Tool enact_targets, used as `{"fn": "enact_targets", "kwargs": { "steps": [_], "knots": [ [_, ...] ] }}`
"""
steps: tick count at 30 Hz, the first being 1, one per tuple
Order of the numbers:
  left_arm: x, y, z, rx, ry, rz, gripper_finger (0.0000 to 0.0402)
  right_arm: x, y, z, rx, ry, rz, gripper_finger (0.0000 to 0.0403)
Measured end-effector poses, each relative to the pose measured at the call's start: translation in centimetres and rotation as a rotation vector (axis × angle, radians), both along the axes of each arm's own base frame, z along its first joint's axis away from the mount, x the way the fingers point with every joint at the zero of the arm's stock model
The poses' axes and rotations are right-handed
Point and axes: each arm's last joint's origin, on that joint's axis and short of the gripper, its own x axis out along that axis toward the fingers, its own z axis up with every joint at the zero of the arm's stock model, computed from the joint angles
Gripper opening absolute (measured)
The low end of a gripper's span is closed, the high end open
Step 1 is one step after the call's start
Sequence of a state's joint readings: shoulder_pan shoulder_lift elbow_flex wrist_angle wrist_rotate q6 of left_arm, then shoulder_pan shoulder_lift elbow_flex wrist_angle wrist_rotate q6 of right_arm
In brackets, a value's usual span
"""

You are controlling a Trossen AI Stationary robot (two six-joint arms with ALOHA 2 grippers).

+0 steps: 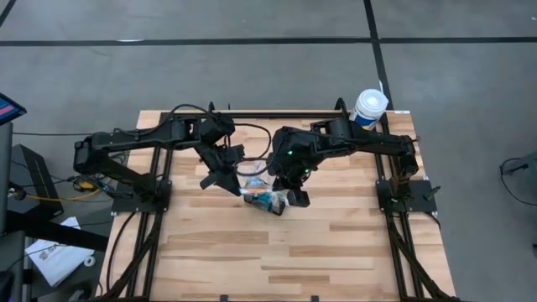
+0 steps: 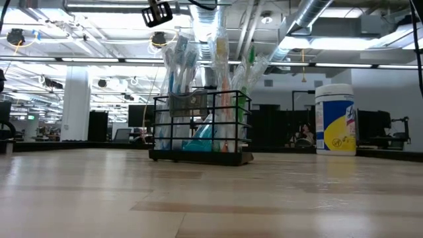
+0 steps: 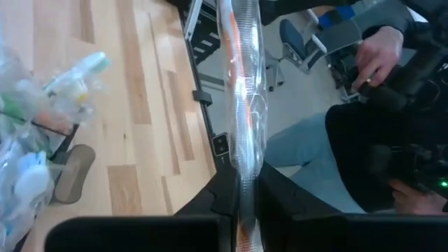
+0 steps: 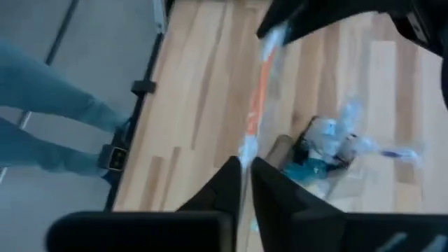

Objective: Pick & Place toothbrushing station
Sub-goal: Put the orange toothbrush into the black wire organizer

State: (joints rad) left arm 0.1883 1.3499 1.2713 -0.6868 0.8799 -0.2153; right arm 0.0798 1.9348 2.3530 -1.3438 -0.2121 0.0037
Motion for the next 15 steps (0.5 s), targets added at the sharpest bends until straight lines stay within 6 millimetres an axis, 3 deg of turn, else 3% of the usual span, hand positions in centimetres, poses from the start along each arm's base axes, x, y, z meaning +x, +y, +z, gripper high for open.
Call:
{"fn": "enact_targets", "kwargs": {
  "steps": [6, 15],
  "knots": [
    [0.1, 0.0, 0.2, 0.006, -0.032, -0.012, 0.0014, -1.3, -1.1, 2.5, -0.01, -0.133, -0.036, 0.0093],
    [0.3, 0.5, 2.6, 0.081, -0.275, 0.038, 0.0014, -5.8, -4.6, 9.1, -0.09, -0.512, -0.342, 0.0199]
  ]
}}
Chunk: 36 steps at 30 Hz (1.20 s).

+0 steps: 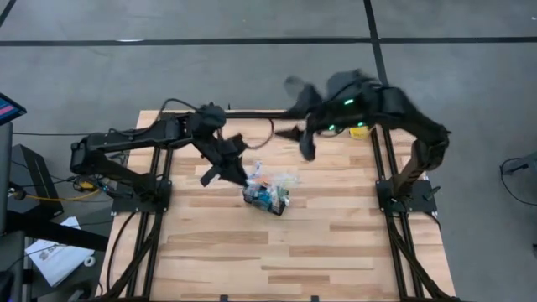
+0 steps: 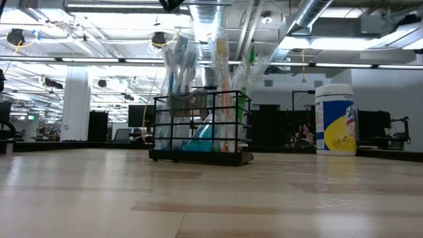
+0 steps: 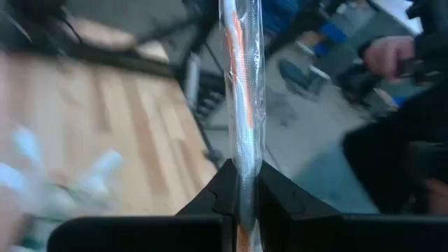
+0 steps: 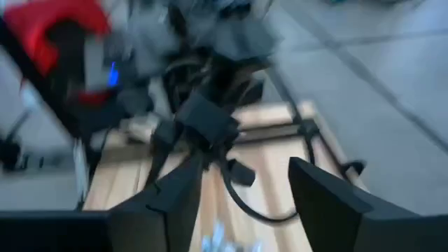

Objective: Pick & Place toothbrushing station
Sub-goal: Put the orange toothbrush into the black wire organizer

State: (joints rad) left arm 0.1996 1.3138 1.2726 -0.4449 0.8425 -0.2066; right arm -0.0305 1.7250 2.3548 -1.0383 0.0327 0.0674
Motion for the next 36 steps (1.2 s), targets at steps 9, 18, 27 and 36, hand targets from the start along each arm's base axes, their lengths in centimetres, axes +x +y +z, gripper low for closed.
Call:
{"fn": "enact_targets", "kwargs": {
  "steps": [9, 18, 27, 36],
  "knots": [
    [-1.8, 2.1, 7.4, 0.211, -0.64, 0.442, 0.0014, -2.2, 1.5, 4.5, -0.134, -0.345, -0.202, 0.0216],
    [-4.0, 3.0, 9.4, 0.262, -0.776, 0.571, 0.0014, -0.7, 1.1, 5.8, -0.149, -0.528, -0.231, 0.019],
    [-3.7, 2.4, 9.8, 0.273, -0.844, 0.57, 0.0014, 0.7, 0.3, 6.3, -0.055, -0.679, -0.103, 0.0185],
    [-3.6, 2.5, 9.9, 0.245, -0.866, 0.567, 0.0014, 1.8, 0.1, 5.9, -0.001, -0.692, -0.04, 0.0177]
  ]
}}
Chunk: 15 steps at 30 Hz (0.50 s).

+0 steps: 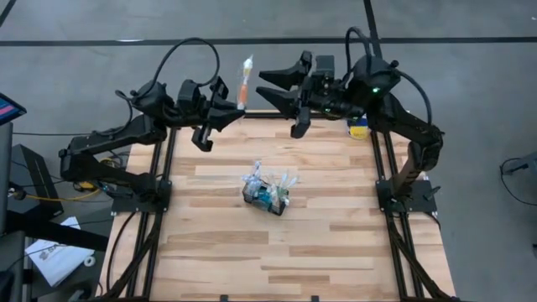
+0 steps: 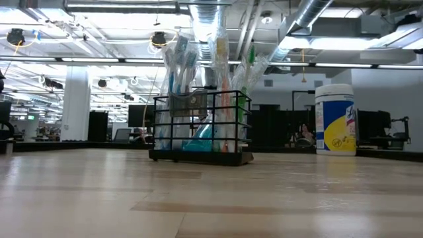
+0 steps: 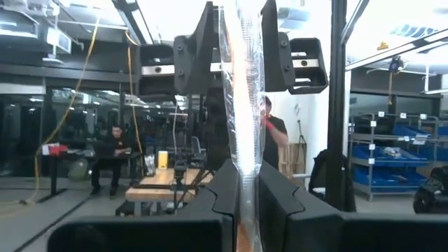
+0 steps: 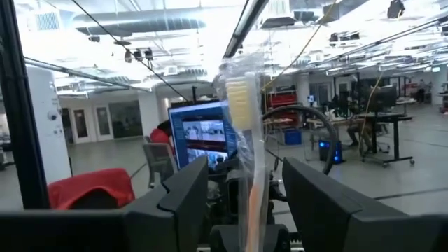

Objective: Pick & Place toothbrushing station
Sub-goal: Put the orange toothbrush into the black wire organizer

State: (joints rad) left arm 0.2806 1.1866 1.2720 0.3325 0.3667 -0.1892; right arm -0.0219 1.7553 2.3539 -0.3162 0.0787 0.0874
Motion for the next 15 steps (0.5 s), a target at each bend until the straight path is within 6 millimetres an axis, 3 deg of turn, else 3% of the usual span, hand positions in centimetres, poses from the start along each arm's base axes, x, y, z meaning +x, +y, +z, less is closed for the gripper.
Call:
{"fn": "enact_targets", "kwargs": {
  "steps": [6, 15],
  "knots": [
    [0.4, -0.2, -0.2, -0.005, 0.003, -0.025, 0.0014, 1.7, 0.0, -0.9, 0.004, 0.006, 0.016, 0.0176],
    [0.4, -0.5, -0.1, 0.002, 0.0, -0.047, 0.0014, 2.0, -0.2, -0.9, 0.011, -0.025, 0.028, 0.0165]
  ]
}}
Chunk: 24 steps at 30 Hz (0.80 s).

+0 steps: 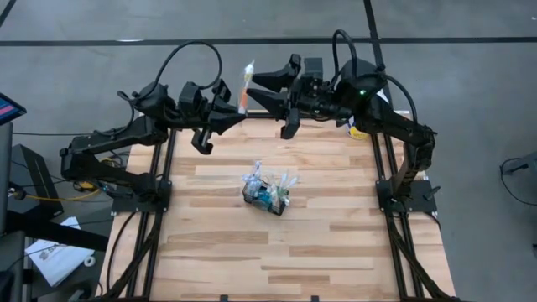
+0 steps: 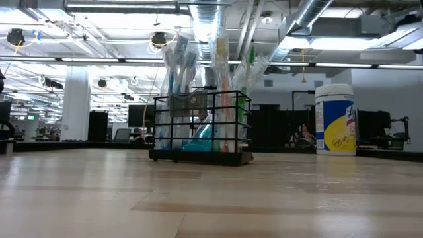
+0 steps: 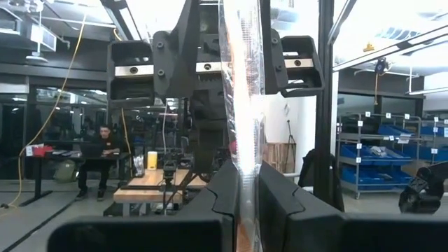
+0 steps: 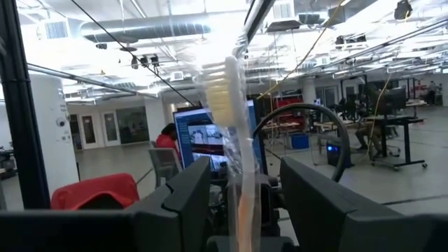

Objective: Pick & Place toothbrushing station
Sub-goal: Put the orange toothbrush into the black wire organizer

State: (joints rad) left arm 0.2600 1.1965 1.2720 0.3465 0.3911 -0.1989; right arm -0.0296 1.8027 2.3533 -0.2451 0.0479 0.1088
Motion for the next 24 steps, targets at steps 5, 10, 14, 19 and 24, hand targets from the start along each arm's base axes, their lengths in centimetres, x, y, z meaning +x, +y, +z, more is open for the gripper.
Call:
{"fn": "enact_targets", "kwargs": {
  "steps": [5, 10, 14, 19, 24],
  "knots": [
    [0.09, 0.0, -0.05, -0.012, 0.004, -0.014, 0.0014, -0.05, 0.02, 0.15, -0.003, -0.016, 0.0, 0.0157],
    [0.3, -0.2, -0.13, -0.006, 0.006, -0.039, 0.0014, -0.07, -0.1, 0.21, -0.004, -0.022, -0.001, 0.0147],
    [0.47, -0.44, -0.22, -0.007, 0.01, -0.052, 0.0014, -0.08, -0.29, 0.21, 0.005, -0.023, 0.012, 0.0139],
    [0.46, -0.44, -0.21, -0.007, 0.01, -0.052, 0.0014, -0.07, -0.38, 0.2, 0.006, -0.023, 0.016, 0.013],
    [0.45, -0.47, -0.21, -0.008, 0.011, -0.062, 0.0014, -0.08, -0.36, 0.21, 0.015, -0.024, 0.021, 0.0121]
  ]
}}
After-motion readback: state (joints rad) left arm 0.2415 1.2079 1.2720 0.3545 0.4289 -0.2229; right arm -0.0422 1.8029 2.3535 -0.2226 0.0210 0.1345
